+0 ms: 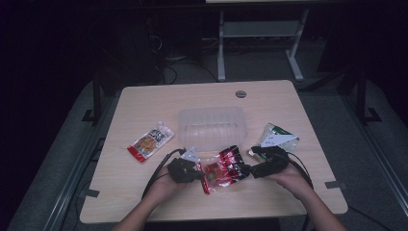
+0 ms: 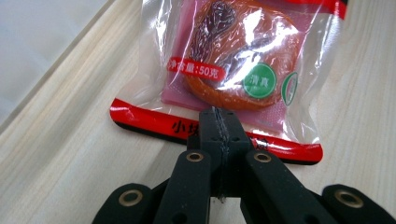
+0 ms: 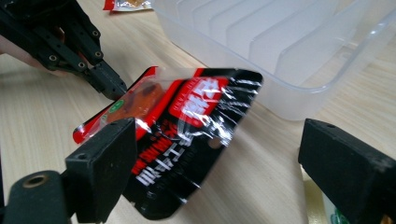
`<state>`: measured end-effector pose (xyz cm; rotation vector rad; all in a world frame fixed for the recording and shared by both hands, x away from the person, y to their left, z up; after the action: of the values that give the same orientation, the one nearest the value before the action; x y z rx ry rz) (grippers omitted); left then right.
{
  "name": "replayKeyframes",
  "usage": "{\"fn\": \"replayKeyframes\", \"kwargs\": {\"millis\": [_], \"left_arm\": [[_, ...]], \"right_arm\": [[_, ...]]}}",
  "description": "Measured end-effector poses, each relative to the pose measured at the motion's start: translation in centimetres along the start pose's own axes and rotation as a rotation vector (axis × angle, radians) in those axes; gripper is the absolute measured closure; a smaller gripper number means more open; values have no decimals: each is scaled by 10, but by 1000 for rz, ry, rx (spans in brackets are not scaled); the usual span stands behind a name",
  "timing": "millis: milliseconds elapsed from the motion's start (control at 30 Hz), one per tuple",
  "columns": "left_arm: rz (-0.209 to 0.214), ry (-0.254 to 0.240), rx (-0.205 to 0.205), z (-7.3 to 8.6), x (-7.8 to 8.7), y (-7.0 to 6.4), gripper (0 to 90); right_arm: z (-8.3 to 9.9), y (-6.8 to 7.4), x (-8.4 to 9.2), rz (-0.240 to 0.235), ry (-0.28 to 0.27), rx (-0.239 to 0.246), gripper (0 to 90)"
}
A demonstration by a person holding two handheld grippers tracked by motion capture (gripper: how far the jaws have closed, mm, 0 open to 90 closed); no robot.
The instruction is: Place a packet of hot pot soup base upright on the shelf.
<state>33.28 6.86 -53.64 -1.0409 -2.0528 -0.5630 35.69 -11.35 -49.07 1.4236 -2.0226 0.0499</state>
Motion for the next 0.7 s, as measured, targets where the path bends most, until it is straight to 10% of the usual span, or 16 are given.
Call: {"fn": "replayKeyframes", "kwargs": {"millis": [700], "left_arm": [[-6, 22, 36, 0, 0, 1, 898]], "right_arm": [[6, -9, -27, -84, 47, -94, 76]]}}
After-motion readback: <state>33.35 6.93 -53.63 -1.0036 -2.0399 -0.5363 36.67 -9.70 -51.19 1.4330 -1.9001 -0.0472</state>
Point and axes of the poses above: each handheld gripper's, and its own axes: x roughly backward along the jaws, z roughly out of its underside, y roughly to its left, the point moved 10 cm from there along -x, roughly forward along the jaws, and after that the axes turned 14 degrees about -z, right-handed, at the moved point
